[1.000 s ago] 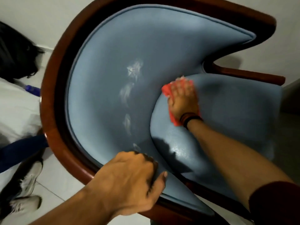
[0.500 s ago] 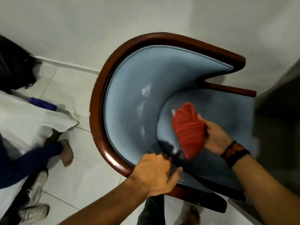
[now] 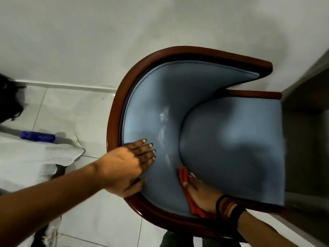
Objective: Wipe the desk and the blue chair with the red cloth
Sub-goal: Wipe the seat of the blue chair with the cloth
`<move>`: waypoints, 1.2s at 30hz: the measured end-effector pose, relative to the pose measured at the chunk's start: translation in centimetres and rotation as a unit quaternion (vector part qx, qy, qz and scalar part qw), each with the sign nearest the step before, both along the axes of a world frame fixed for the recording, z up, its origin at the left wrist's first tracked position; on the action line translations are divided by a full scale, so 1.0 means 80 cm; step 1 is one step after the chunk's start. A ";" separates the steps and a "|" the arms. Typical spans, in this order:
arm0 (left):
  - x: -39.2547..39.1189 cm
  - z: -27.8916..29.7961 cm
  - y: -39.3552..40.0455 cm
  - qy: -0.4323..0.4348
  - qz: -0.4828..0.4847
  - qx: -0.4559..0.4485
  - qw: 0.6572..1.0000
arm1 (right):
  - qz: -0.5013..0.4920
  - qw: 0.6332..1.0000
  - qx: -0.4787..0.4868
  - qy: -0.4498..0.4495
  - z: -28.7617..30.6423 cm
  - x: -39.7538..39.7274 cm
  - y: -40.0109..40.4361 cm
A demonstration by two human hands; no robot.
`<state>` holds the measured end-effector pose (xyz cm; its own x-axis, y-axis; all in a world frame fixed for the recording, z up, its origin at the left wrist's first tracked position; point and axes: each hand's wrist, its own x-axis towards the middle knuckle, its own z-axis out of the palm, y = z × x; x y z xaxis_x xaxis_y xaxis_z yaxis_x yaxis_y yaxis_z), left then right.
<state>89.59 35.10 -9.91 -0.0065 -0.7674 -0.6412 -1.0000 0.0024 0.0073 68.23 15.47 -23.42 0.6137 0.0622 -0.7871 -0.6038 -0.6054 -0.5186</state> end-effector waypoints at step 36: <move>-0.003 -0.001 0.007 0.037 0.000 -0.154 0.987 | -0.320 0.870 -0.007 -0.375 -0.057 0.236 0.051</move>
